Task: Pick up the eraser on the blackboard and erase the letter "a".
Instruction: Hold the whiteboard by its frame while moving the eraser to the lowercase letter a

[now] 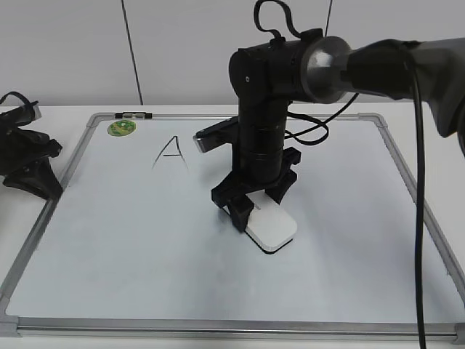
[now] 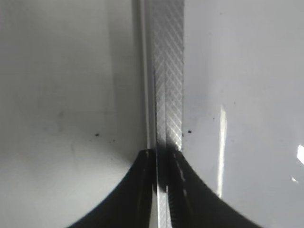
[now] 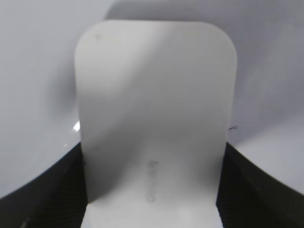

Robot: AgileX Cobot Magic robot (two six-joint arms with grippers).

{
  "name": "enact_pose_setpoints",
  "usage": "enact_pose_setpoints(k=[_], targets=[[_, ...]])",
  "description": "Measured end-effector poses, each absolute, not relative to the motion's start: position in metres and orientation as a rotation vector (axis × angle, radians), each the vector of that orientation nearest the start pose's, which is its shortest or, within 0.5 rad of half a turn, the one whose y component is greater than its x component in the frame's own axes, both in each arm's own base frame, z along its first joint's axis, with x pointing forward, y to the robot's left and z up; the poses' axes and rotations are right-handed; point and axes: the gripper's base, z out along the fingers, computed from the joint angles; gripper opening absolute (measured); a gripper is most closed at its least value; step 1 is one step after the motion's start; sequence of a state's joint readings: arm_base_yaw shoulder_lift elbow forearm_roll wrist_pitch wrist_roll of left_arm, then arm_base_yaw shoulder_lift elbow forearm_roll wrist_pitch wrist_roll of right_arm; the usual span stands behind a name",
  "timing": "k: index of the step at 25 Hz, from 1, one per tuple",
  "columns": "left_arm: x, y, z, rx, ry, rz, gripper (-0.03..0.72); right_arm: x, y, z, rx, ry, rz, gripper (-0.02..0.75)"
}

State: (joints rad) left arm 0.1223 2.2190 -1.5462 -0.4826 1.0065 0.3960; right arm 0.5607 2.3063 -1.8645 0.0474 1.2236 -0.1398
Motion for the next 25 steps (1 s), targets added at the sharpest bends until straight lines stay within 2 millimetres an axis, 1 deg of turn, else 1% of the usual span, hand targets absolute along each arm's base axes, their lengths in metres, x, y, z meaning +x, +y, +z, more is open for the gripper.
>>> enact_pose_setpoints(k=[5, 10, 14, 16, 20, 25], targets=[[0.426, 0.016, 0.121, 0.011, 2.999, -0.602, 0.060, 0.389, 0.246, 0.149, -1.045, 2.973, 0.032, 0.534], [0.427, 0.016, 0.120, 0.008, 2.999, -0.607, 0.060, 0.395, 0.236, 0.149, -0.973, 3.000, 0.055, 0.534], [0.427, 0.016, 0.120, 0.003, 2.996, -0.614, 0.060, 0.404, 0.221, 0.150, -0.897, 3.021, 0.045, 0.534], [0.427, 0.016, 0.120, 0.002, 2.996, -0.614, 0.060, 0.407, 0.217, 0.150, -0.879, 3.022, 0.030, 0.534], [0.427, 0.015, 0.120, 0.007, 2.998, -0.612, 0.060, 0.413, 0.208, 0.152, -0.841, 3.017, -0.020, 0.534], [0.427, 0.015, 0.120, 0.010, 2.999, -0.608, 0.060, 0.427, 0.188, 0.154, -0.772, 3.008, -0.096, 0.534]])
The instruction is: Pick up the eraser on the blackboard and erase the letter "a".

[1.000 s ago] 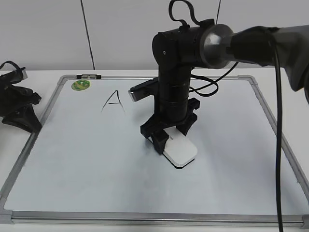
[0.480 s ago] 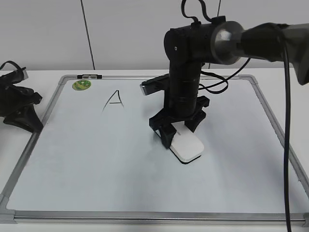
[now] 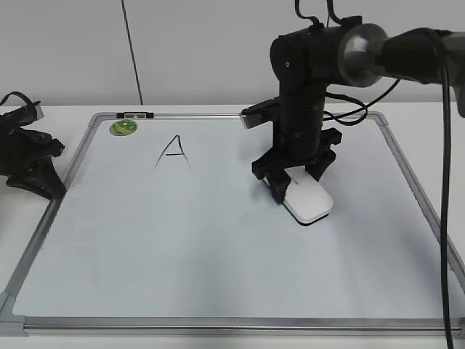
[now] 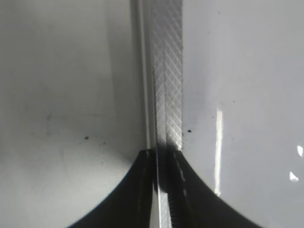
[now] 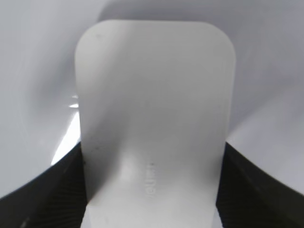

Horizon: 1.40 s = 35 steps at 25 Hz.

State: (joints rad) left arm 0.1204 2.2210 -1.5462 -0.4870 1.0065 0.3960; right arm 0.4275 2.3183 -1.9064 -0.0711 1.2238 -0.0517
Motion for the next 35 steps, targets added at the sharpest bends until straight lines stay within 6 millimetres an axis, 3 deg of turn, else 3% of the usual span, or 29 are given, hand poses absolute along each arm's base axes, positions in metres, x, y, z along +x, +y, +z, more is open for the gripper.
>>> enact_pose_setpoints(k=[6, 11, 14, 19, 23, 25, 30, 35], targets=[[0.427, 0.015, 0.120, 0.010, 2.999, -0.608, 0.060, 0.441, 0.155, 0.154, -0.654, 3.033, -0.124, 0.534], [0.427, 0.015, 0.120, 0.010, 3.000, -0.607, 0.060, 0.444, 0.145, 0.163, -0.615, 3.020, -0.123, 0.534], [0.427, 0.015, 0.120, 0.010, 3.000, -0.607, 0.060, 0.441, 0.142, 0.194, -0.587, 2.961, -0.105, 0.534], [0.427, 0.015, 0.120, 0.010, 3.000, -0.607, 0.060, 0.423, 0.137, 0.263, -0.514, 2.829, -0.043, 0.534], [0.427, 0.015, 0.120, 0.010, 3.000, -0.607, 0.060, 0.407, 0.114, 0.287, -0.429, 2.819, -0.043, 0.534], [0.427, 0.015, 0.119, 0.010, 3.001, -0.607, 0.060, 0.404, 0.093, 0.288, -0.358, 2.842, -0.053, 0.534], [0.427, 0.015, 0.119, 0.010, 3.001, -0.607, 0.060, 0.401, 0.039, 0.268, -0.181, 2.945, -0.064, 0.534], [0.427, 0.015, 0.119, 0.010, 3.001, -0.607, 0.060, 0.390, 0.015, 0.239, -0.077, 3.059, -0.031, 0.534]])
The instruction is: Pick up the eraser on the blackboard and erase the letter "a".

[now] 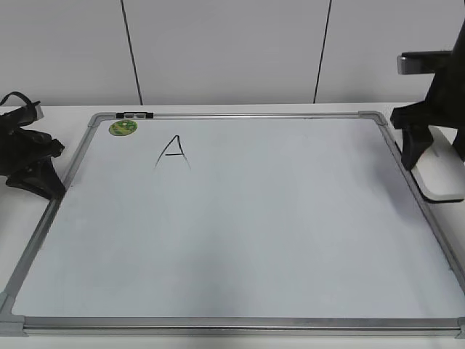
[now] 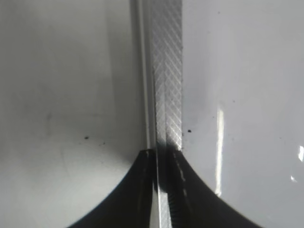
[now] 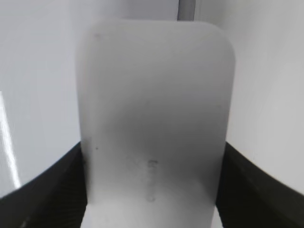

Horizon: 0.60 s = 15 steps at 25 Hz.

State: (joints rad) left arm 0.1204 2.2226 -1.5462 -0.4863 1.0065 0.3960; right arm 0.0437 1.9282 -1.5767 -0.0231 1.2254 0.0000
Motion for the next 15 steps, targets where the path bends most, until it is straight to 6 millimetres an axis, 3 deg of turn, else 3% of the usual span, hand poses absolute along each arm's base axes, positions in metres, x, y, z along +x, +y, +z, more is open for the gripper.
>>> enact_pose_setpoints(k=[5, 15], targets=[[0.427, 0.015, 0.119, 0.010, 3.001, -0.607, 0.060, 0.387, 0.005, 0.218, -0.019, 3.067, 0.001, 0.534], [0.426, 0.015, 0.119, 0.011, 3.003, -0.609, 0.060, 0.406, 0.003, 0.175, -0.019, 3.096, 0.032, 0.534]])
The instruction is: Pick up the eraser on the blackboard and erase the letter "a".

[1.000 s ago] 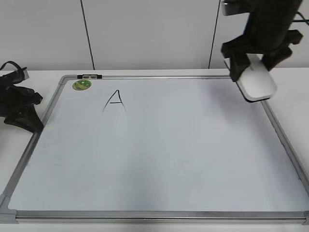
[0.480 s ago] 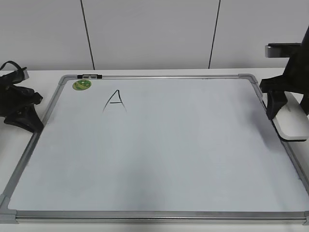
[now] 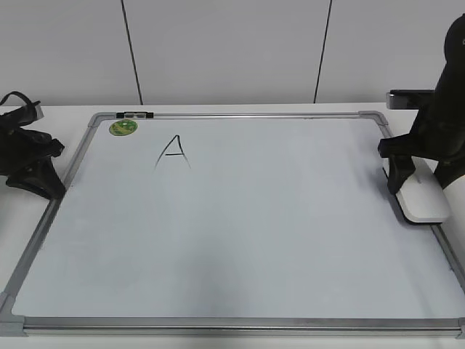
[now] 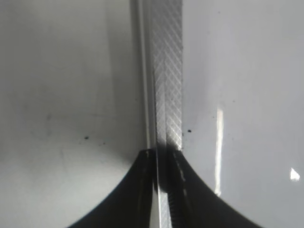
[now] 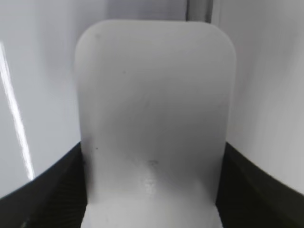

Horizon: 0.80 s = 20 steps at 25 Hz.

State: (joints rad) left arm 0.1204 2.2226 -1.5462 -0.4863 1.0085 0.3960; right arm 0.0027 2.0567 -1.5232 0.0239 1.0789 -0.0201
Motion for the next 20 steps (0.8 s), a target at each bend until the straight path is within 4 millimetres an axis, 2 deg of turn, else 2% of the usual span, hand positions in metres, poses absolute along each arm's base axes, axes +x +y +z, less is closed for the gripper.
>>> enact_pose_setpoints(k=[8, 13, 17, 20], targets=[[0.427, 0.015, 0.120, 0.012, 3.002, -0.609, 0.061, 0.431, 0.004, 0.167, -0.042, 3.086, 0.040, 0.534], [0.427, 0.015, 0.120, 0.012, 3.002, -0.609, 0.061, 0.438, 0.006, 0.155, -0.046, 3.106, 0.075, 0.534], [0.427, 0.015, 0.120, 0.012, 3.002, -0.609, 0.063, 0.438, 0.006, 0.156, -0.051, 3.107, 0.078, 0.545], [0.427, 0.015, 0.120, 0.012, 3.002, -0.609, 0.065, 0.441, 0.006, 0.159, -0.052, 3.104, 0.079, 0.580]])
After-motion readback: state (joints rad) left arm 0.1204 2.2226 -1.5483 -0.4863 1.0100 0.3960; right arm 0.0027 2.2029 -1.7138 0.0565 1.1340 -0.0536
